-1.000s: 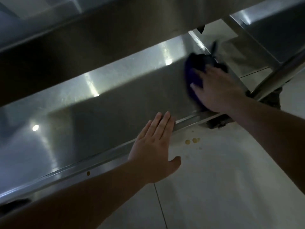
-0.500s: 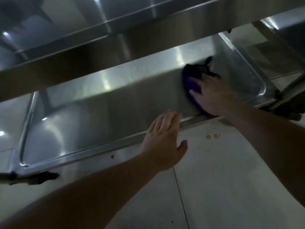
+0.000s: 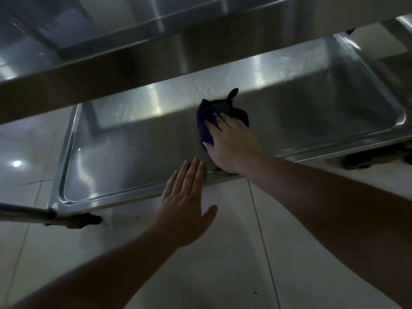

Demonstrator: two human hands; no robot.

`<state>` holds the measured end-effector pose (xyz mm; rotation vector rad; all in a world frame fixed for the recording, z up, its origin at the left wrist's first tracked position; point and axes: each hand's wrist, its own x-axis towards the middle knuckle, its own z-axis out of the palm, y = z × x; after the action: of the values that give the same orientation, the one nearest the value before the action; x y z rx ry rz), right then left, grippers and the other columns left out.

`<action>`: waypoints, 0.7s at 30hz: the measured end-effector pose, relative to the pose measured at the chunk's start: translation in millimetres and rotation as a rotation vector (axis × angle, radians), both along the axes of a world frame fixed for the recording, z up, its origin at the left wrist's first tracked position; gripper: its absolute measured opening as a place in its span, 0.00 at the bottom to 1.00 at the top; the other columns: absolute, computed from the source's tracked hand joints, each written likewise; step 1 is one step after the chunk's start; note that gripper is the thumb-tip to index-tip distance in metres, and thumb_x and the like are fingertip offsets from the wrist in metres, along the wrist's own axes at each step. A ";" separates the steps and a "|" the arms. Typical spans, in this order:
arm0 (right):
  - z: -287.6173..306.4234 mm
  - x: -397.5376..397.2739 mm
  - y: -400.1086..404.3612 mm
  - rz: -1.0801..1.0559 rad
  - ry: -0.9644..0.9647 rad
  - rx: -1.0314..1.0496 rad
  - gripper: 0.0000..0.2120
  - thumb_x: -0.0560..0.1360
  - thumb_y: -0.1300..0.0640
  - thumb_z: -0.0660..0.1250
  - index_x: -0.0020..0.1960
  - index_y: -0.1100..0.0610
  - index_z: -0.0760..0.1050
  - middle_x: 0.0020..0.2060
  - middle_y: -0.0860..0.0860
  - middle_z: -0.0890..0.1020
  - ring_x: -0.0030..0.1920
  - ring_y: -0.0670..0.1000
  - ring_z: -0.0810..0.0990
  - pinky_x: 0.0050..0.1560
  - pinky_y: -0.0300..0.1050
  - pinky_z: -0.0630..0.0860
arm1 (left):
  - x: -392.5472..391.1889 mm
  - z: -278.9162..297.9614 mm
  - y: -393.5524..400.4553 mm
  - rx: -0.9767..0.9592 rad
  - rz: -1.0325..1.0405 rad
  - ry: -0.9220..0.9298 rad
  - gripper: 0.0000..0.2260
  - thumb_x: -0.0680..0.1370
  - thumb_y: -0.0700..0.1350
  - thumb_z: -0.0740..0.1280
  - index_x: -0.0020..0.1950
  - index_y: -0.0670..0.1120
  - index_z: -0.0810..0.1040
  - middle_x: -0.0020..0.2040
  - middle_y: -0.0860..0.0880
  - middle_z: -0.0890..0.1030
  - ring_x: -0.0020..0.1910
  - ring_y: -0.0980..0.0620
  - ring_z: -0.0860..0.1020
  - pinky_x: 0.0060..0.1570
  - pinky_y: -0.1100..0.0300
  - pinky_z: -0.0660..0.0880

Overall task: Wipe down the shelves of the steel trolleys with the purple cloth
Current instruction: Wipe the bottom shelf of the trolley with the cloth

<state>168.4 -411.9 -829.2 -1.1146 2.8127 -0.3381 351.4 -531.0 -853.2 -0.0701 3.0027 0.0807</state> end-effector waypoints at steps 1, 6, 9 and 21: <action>0.1 -5.2 8.0 0.046 0.007 -0.008 0.31 0.84 0.40 0.50 0.82 0.53 0.60 0.79 0.55 0.66 0.80 0.56 0.61 0.79 0.55 0.57 | 0.4 0.2 -0.7 0.012 -0.006 -0.006 0.44 0.82 0.70 0.49 0.83 0.49 0.26 0.84 0.50 0.28 0.82 0.53 0.28 0.81 0.51 0.34; -2.5 -68.2 117.2 -0.124 0.135 -0.037 0.22 0.83 0.47 0.60 0.74 0.56 0.73 0.66 0.63 0.79 0.66 0.65 0.76 0.68 0.55 0.70 | 0.4 -2.6 -1.1 0.036 -0.011 0.052 0.44 0.81 0.68 0.55 0.87 0.46 0.38 0.87 0.48 0.39 0.85 0.50 0.36 0.82 0.52 0.37; -2.1 -109.8 177.0 -0.483 0.101 0.004 0.25 0.84 0.45 0.55 0.76 0.57 0.68 0.66 0.67 0.75 0.64 0.69 0.75 0.66 0.61 0.72 | 1.2 -4.2 -2.9 0.046 -0.009 0.062 0.45 0.80 0.68 0.57 0.87 0.46 0.42 0.87 0.48 0.42 0.85 0.50 0.39 0.83 0.52 0.39; 0.4 -94.4 -31.6 -0.279 0.028 0.016 0.24 0.78 0.45 0.57 0.68 0.55 0.73 0.68 0.60 0.76 0.67 0.63 0.75 0.63 0.56 0.71 | -1.3 -5.8 -0.2 0.052 0.025 0.061 0.49 0.76 0.67 0.65 0.87 0.46 0.48 0.87 0.46 0.49 0.86 0.48 0.43 0.82 0.53 0.40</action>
<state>74.0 -443.5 -828.8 -0.7273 2.9922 -0.3230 350.1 -531.2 -859.0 -0.1021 3.0593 0.1662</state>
